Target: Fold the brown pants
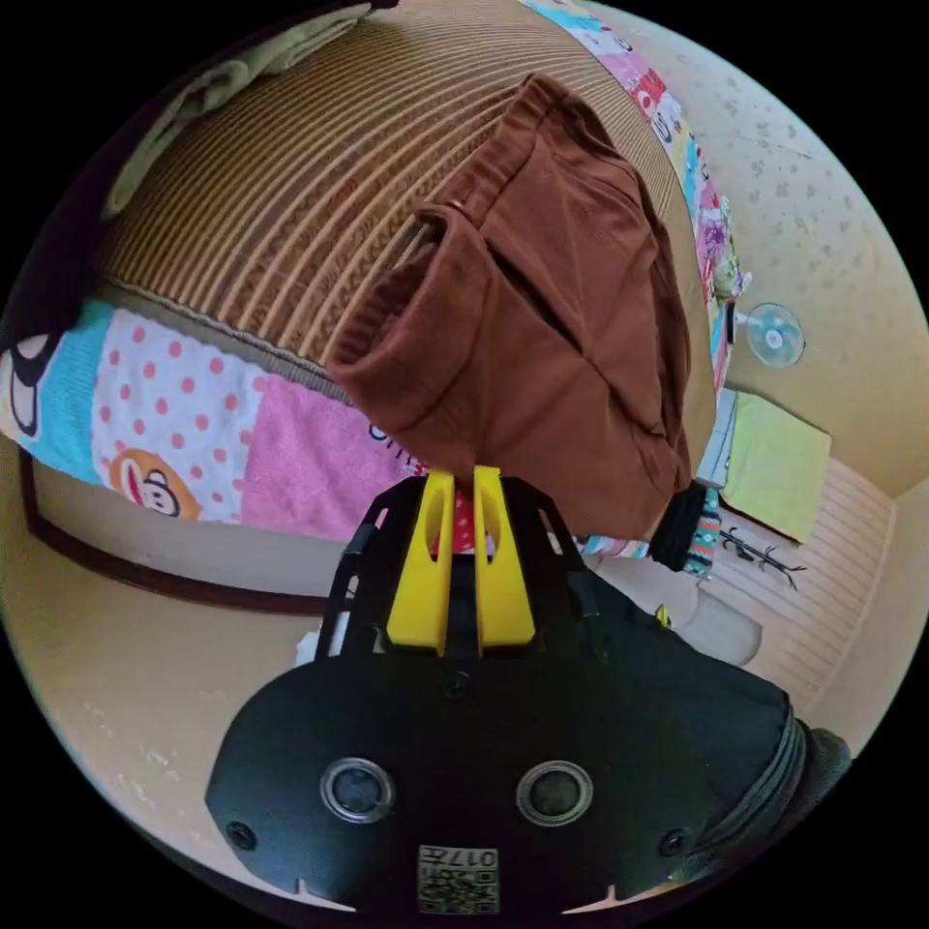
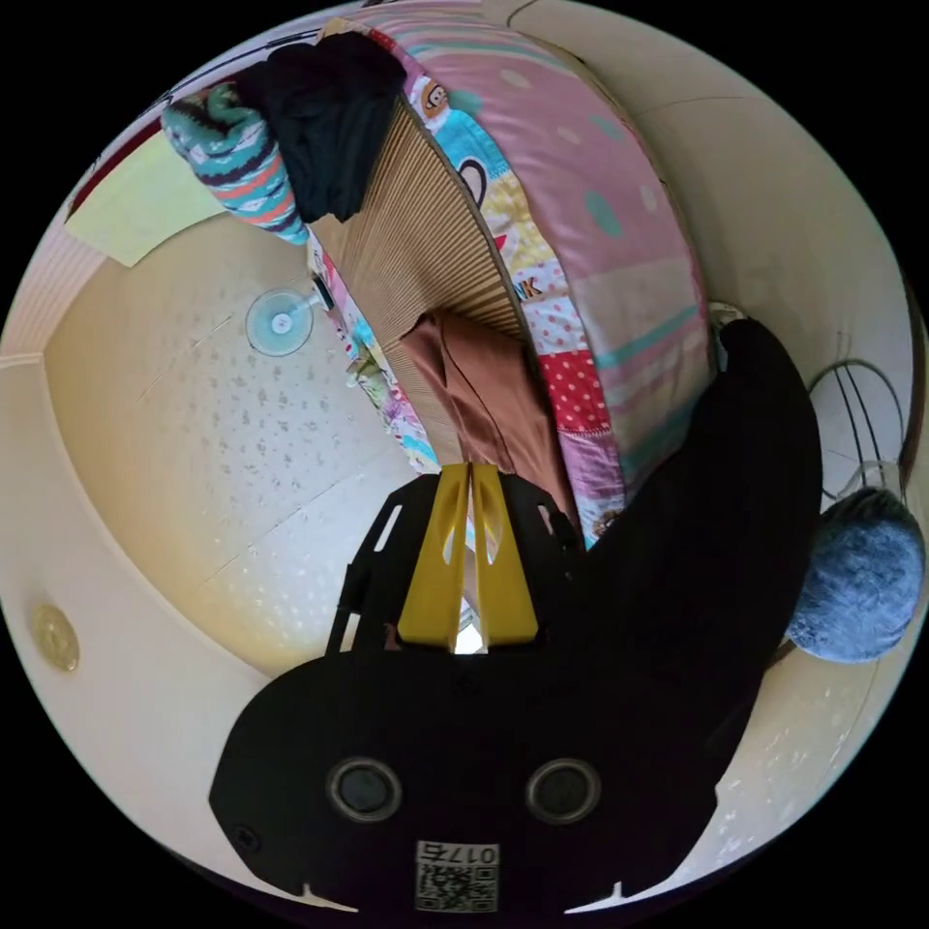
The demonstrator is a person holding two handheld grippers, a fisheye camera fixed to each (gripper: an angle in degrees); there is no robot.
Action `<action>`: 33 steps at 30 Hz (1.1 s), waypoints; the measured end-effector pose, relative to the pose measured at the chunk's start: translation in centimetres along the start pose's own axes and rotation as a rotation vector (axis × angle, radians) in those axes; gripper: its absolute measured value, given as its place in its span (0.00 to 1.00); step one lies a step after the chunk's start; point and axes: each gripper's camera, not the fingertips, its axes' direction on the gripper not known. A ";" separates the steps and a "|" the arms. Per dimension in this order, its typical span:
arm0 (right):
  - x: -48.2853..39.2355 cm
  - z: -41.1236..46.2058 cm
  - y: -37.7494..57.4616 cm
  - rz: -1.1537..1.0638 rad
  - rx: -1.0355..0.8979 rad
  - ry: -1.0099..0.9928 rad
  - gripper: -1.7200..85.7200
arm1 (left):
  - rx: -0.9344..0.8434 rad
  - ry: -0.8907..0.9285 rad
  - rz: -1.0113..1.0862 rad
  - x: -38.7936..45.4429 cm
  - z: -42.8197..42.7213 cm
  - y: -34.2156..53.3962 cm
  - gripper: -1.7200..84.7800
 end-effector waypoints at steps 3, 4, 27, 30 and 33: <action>-0.8 0.0 0.1 0.063 0.027 0.019 0.02 | 0.154 -0.230 -0.040 0.5 -5.2 1.4 0.07; -1.1 0.2 0.0 0.096 0.045 0.010 0.02 | 0.251 -0.232 -0.158 -0.6 -6.8 2.6 0.07; -23.7 16.7 -13.5 -0.329 -0.362 0.743 0.11 | 0.230 0.175 -0.843 -0.8 -1.6 29.8 0.11; -26.3 18.5 -14.8 -0.458 -0.369 0.922 0.16 | 0.195 0.068 -0.753 2.4 -3.3 28.4 0.11; -26.4 20.7 -16.2 -0.520 -0.487 1.006 0.16 | 0.153 -0.009 -0.666 5.9 -4.1 26.6 0.11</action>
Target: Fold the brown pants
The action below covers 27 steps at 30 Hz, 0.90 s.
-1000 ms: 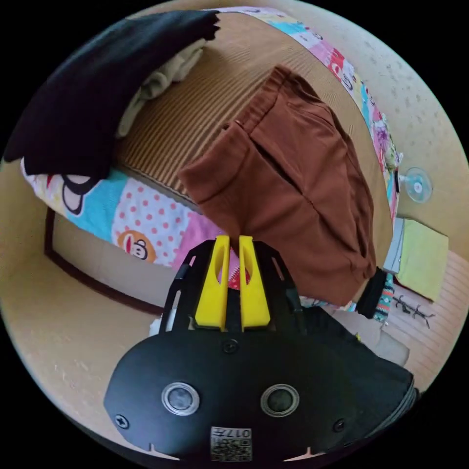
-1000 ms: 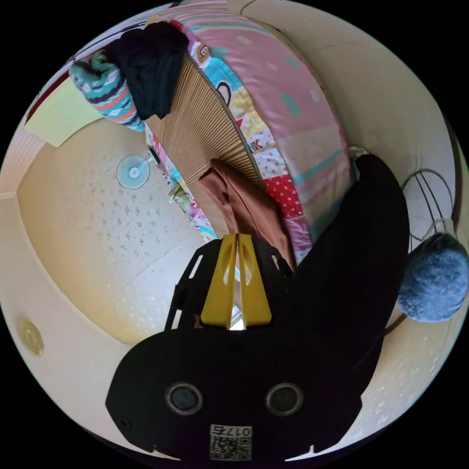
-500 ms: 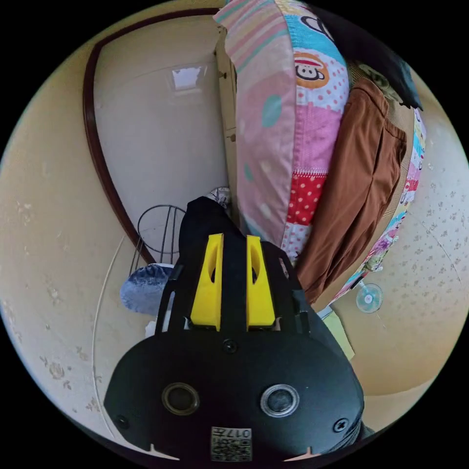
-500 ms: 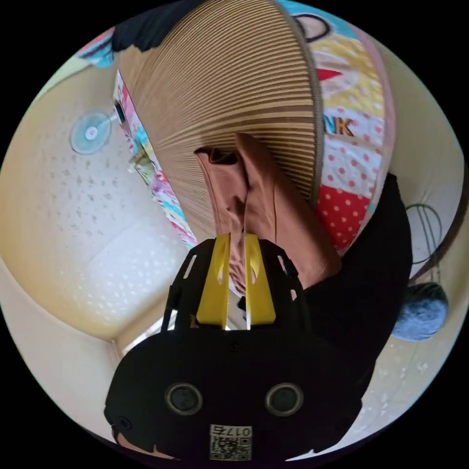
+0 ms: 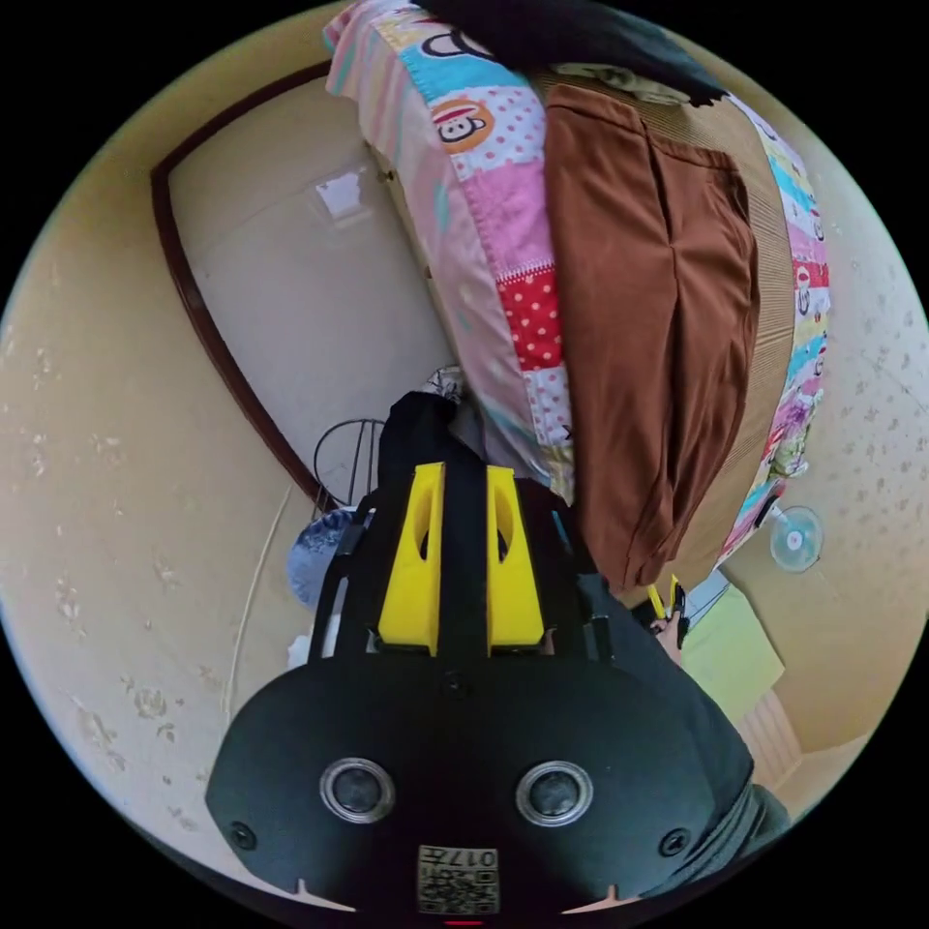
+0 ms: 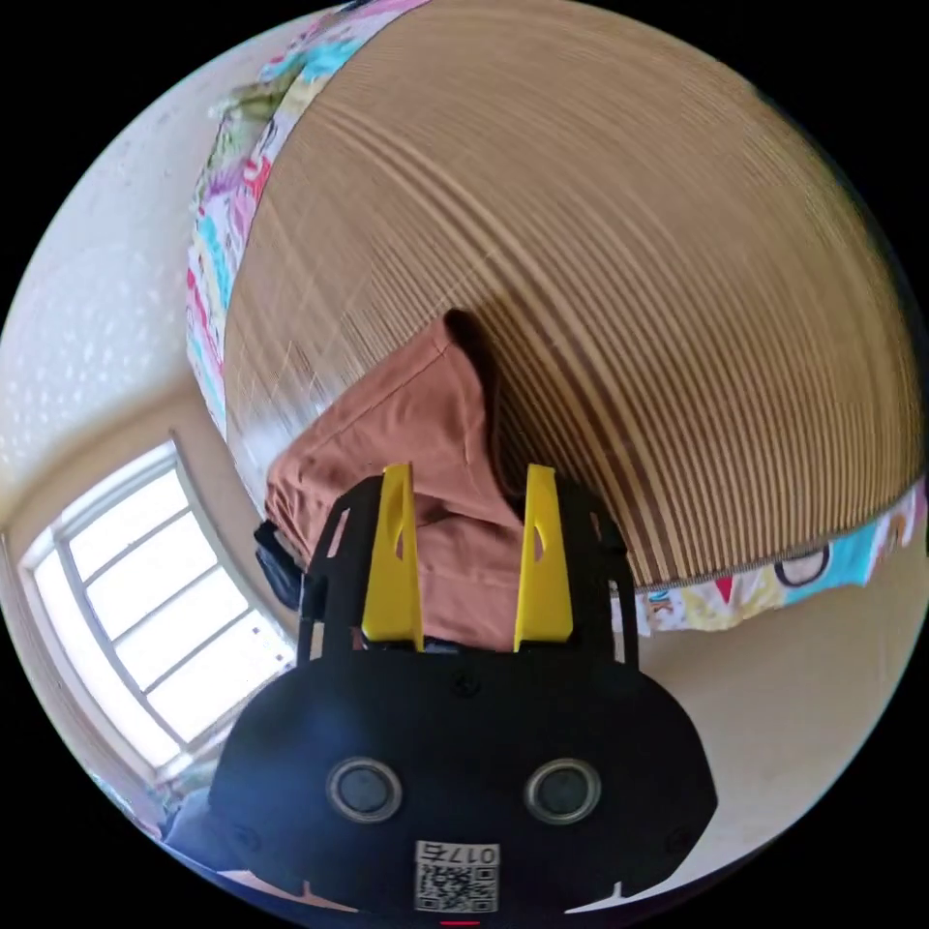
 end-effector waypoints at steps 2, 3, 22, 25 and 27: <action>-0.7 1.6 -1.6 -0.075 -0.155 0.055 0.10 | -0.004 -0.031 0.064 3.0 -0.3 0.4 0.10; -1.1 1.7 -1.9 -0.092 -0.179 0.098 0.08 | -0.005 -0.035 0.080 3.7 -0.4 0.5 0.10; 7.1 -7.0 4.3 -0.015 0.042 -0.140 0.09 | -0.075 0.012 0.251 10.9 -1.0 0.3 0.10; 12.4 -3.9 10.2 0.191 -0.006 -0.136 0.15 | -0.099 0.036 0.227 10.1 -1.4 -0.4 0.11; 14.7 -2.3 13.3 0.310 -0.019 -0.156 0.20 | -0.107 0.036 0.217 9.8 -1.8 -0.9 0.11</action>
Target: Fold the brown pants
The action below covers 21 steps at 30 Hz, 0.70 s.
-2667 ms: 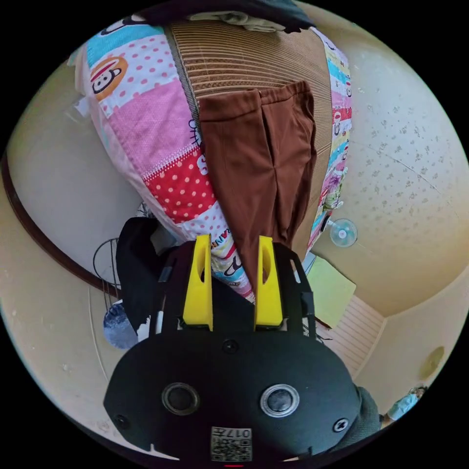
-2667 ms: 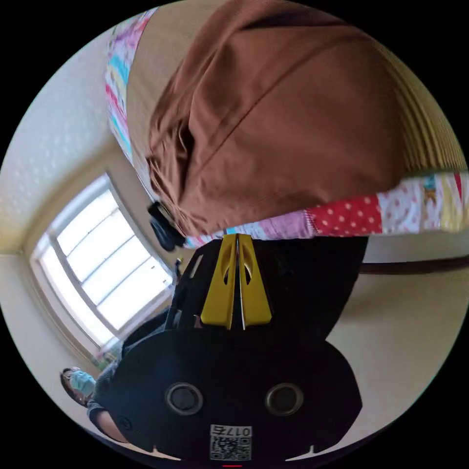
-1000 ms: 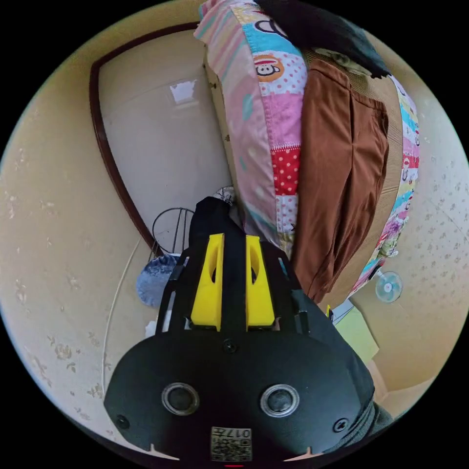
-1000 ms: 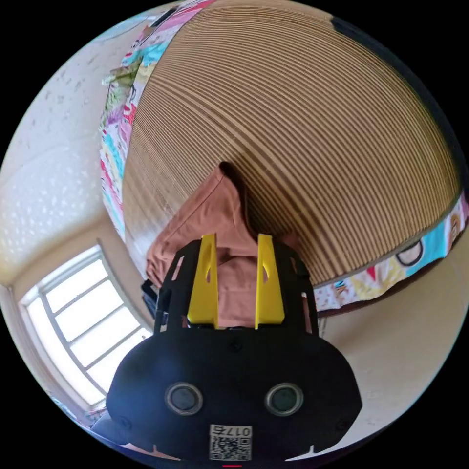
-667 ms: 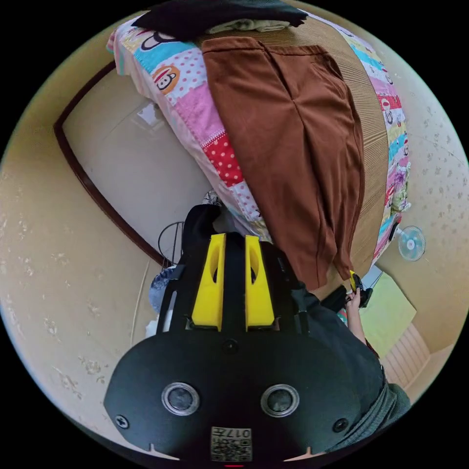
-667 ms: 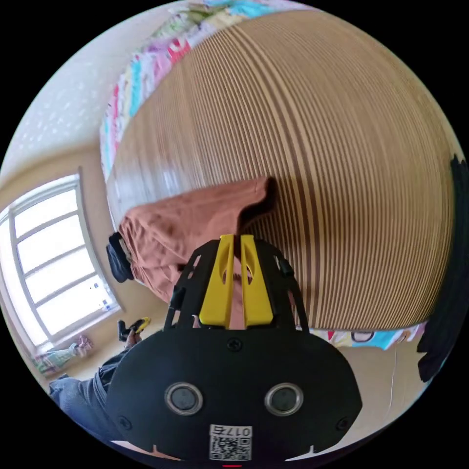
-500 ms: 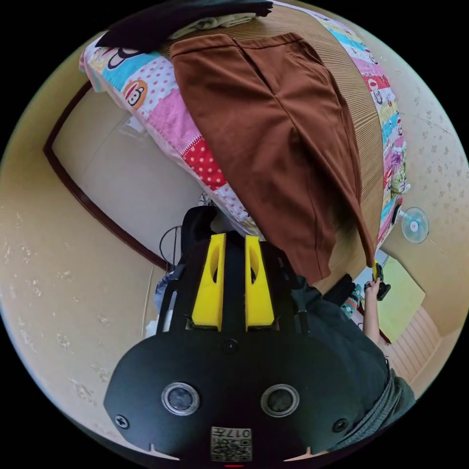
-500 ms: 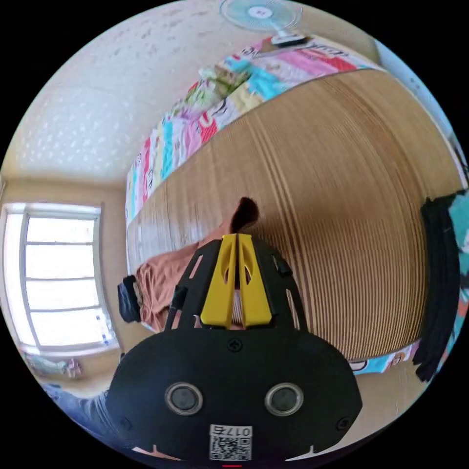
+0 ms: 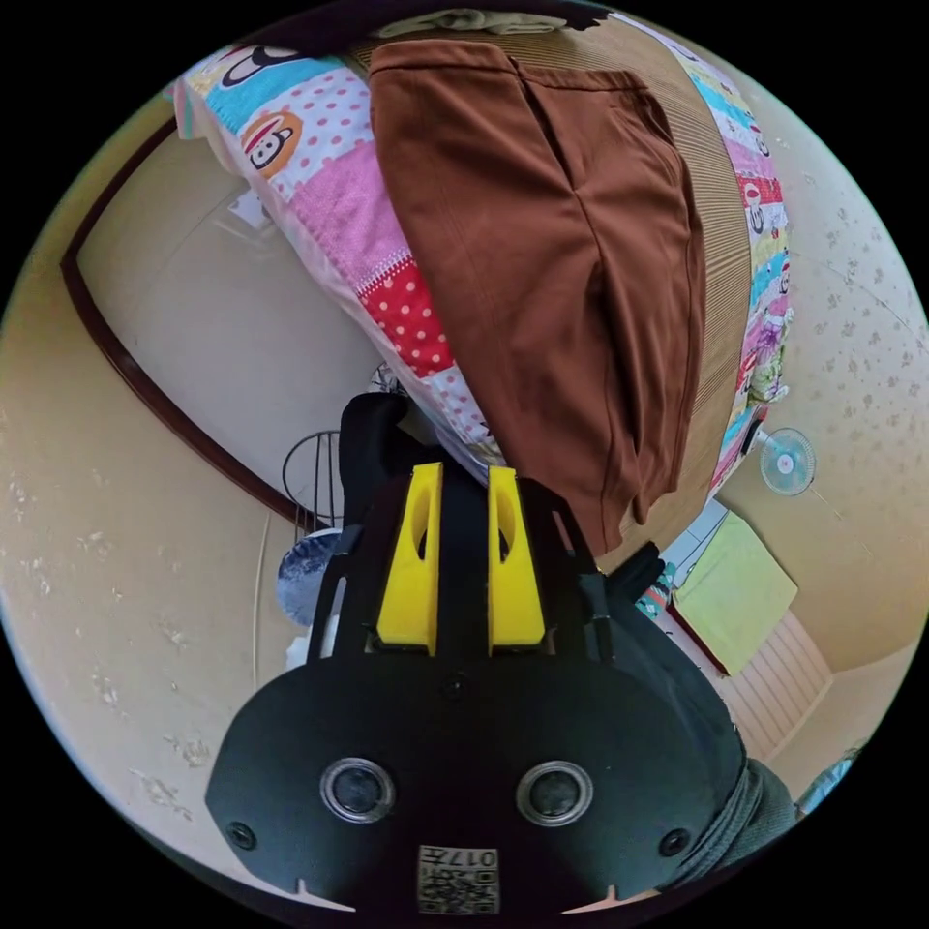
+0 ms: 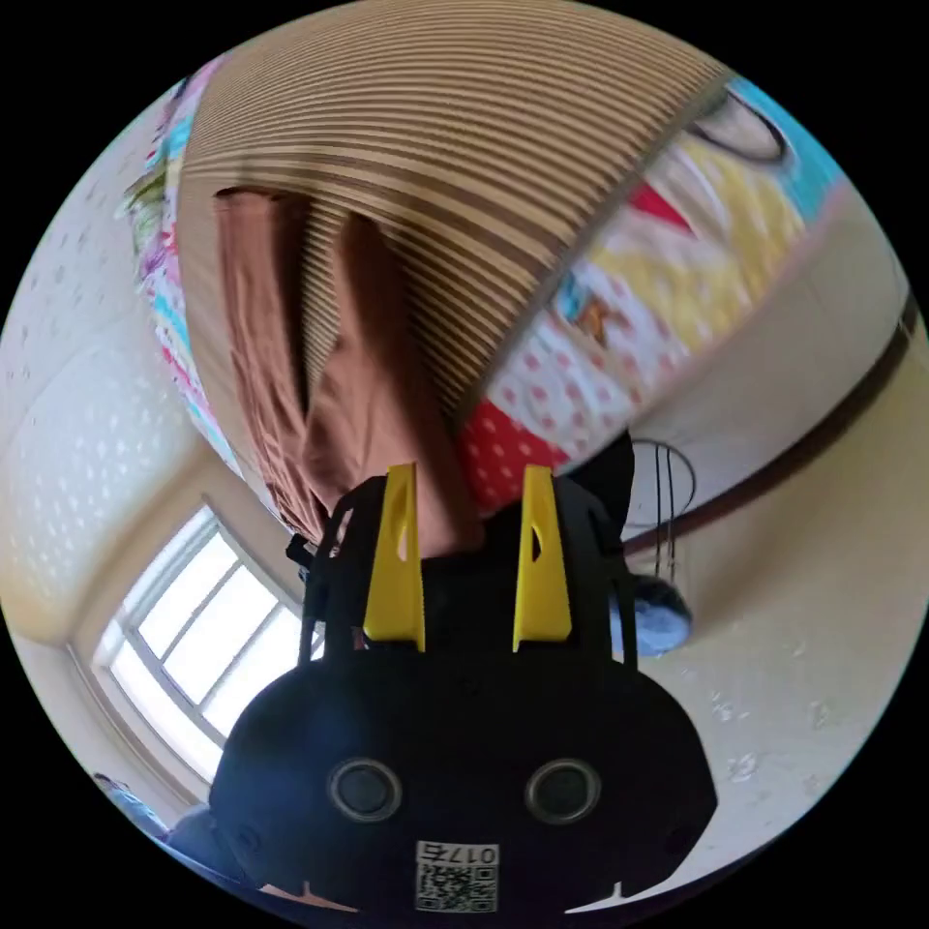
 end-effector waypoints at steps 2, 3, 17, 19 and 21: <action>3.1 1.9 1.9 0.092 -0.041 -0.092 0.23 | 0.000 -0.006 -0.009 -0.4 -0.9 -0.7 0.12; 3.7 2.4 2.2 0.107 -0.054 -0.122 0.23 | 0.001 -0.004 -0.011 -0.5 -1.1 -0.9 0.12; 9.7 7.4 7.5 0.344 0.282 -0.828 0.20 | 0.116 0.208 -0.110 -6.0 -4.9 -11.6 0.18; 9.9 8.0 7.9 0.341 0.271 -0.867 0.19 | 0.155 0.237 -0.126 -6.4 -5.5 -12.8 0.18; 9.8 8.4 8.3 0.325 0.254 -0.895 0.15 | 0.196 0.278 -0.145 -6.6 -5.9 -13.6 0.19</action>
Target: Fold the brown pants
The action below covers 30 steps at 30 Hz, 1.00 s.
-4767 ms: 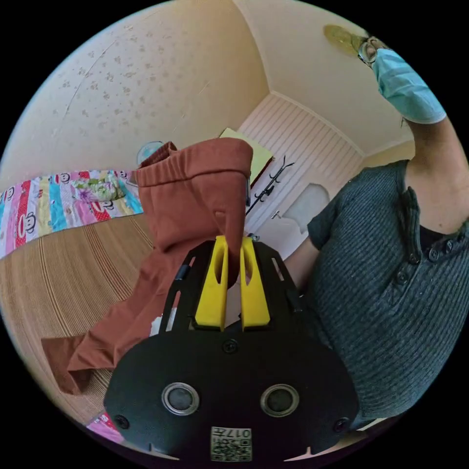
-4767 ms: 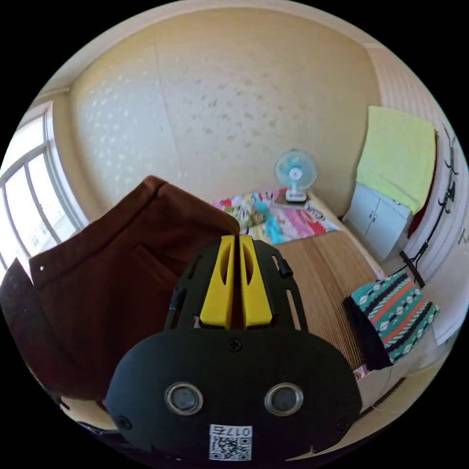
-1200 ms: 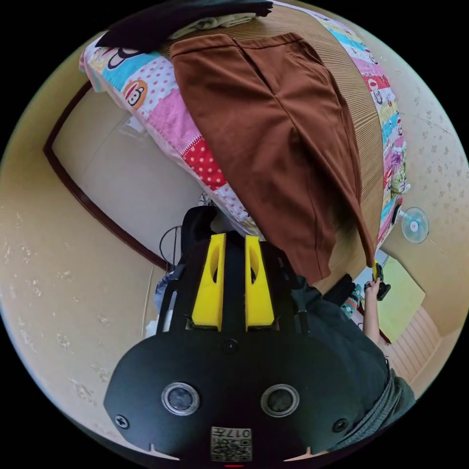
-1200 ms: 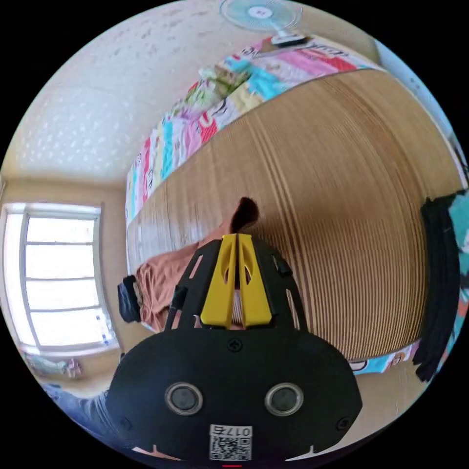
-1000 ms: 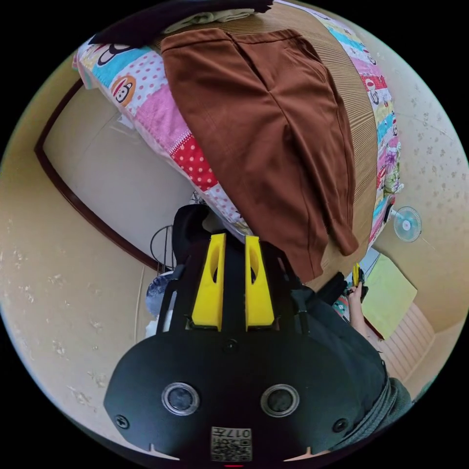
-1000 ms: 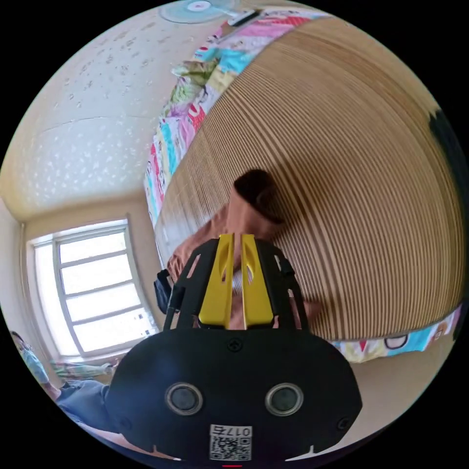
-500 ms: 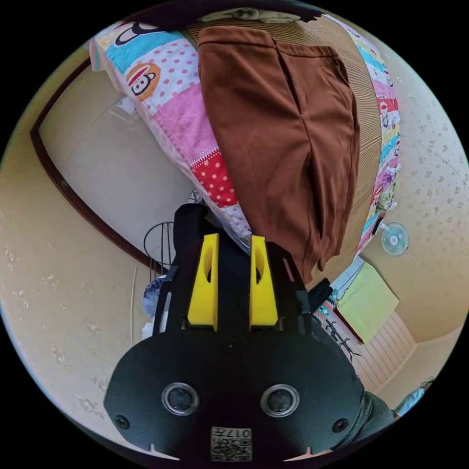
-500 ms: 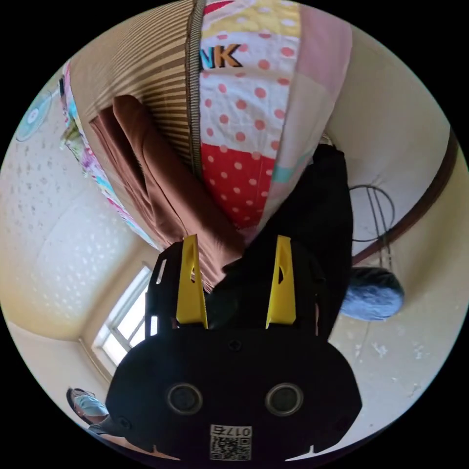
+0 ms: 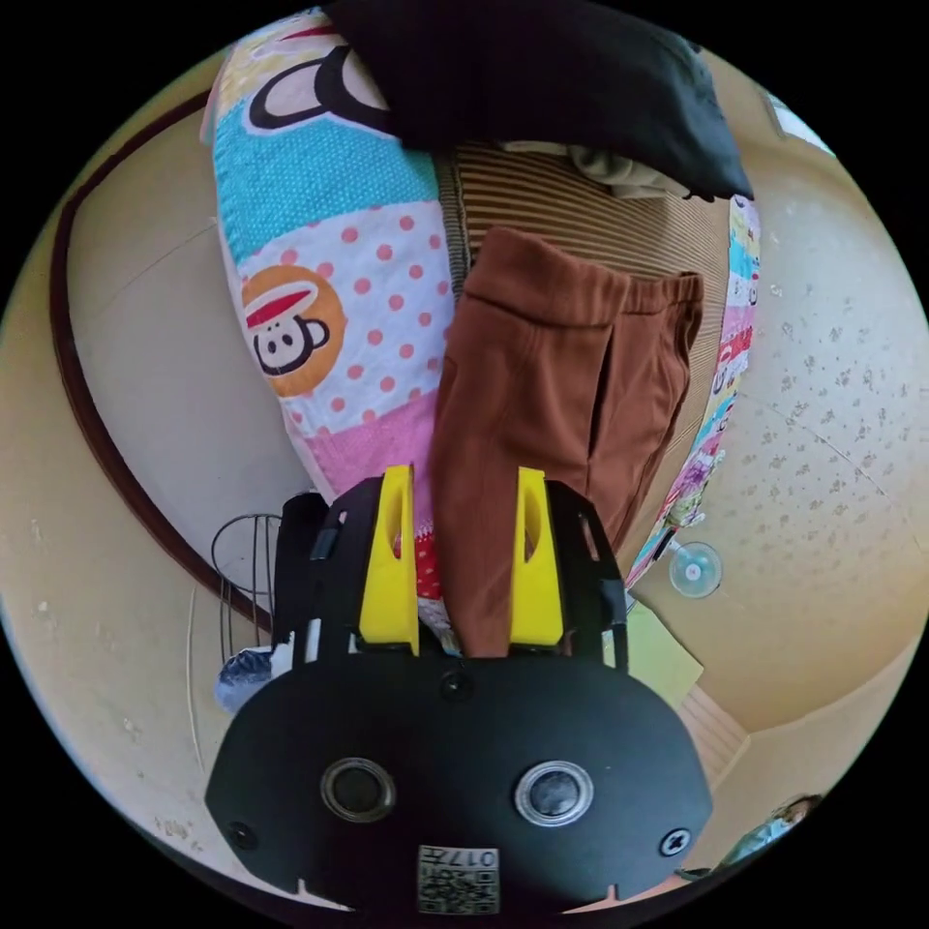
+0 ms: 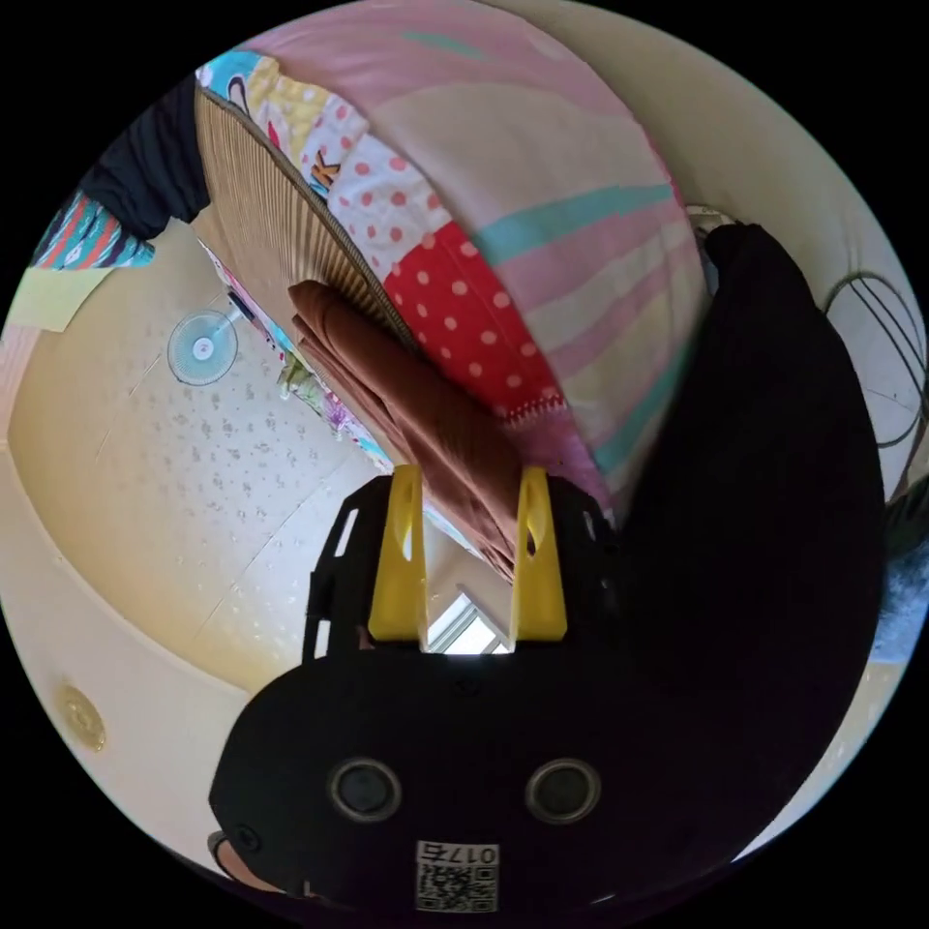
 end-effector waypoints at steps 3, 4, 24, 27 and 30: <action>0.2 0.4 0.9 -0.041 -0.040 -0.053 0.10 | 0.051 0.085 0.001 0.0 -0.2 -0.6 0.16; 0.2 0.5 1.3 -0.069 -0.051 -0.080 0.08 | 0.064 0.078 0.036 0.2 -0.3 -0.5 0.12; -27.8 17.1 4.9 -0.857 -0.004 0.464 0.03 | 0.026 0.226 0.771 28.7 -2.0 -2.4 0.09; -30.7 21.0 5.1 -0.895 -0.001 0.324 0.03 | 0.136 0.169 0.752 31.0 -0.2 -3.6 0.08; -29.5 25.8 4.9 -0.912 -0.107 0.534 0.03 | 0.128 0.042 0.645 29.7 2.6 -4.2 0.08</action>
